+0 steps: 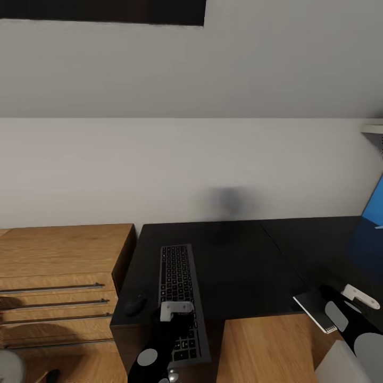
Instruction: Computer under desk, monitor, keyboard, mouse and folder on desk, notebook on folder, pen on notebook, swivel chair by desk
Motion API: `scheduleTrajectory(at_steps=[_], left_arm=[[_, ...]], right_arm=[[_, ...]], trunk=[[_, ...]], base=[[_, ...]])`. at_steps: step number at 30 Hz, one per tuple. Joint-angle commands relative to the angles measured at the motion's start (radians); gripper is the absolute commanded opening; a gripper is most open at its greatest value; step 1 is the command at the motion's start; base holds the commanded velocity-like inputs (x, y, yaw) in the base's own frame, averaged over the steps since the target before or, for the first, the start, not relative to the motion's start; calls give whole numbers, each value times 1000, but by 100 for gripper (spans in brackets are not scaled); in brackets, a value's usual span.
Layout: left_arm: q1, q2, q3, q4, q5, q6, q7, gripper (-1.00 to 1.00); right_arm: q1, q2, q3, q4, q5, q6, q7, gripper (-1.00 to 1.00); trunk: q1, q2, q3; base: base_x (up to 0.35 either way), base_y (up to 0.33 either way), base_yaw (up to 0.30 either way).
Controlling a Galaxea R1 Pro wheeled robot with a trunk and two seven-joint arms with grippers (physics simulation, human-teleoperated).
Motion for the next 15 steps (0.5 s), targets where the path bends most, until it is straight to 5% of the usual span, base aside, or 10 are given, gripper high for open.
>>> scheduleTrajectory(at_steps=[1,7,15], left_arm=[[-1,0,-1,-1,7,3,8,100],[-1,0,-1,-1,7,3,8,100],[-1,0,-1,-1,7,3,8,100]], right_arm=[[0,0,-6,6,-21,-7,-2,100],[0,0,-6,6,-20,-7,-2,100],[0,0,-4,5,-19,-8,-3,100]], trunk=[[0,-1,-1],[0,-1,-1],[0,-1,-1]], base=[[-186,0,0],[-235,0,0],[-52,0,0]])
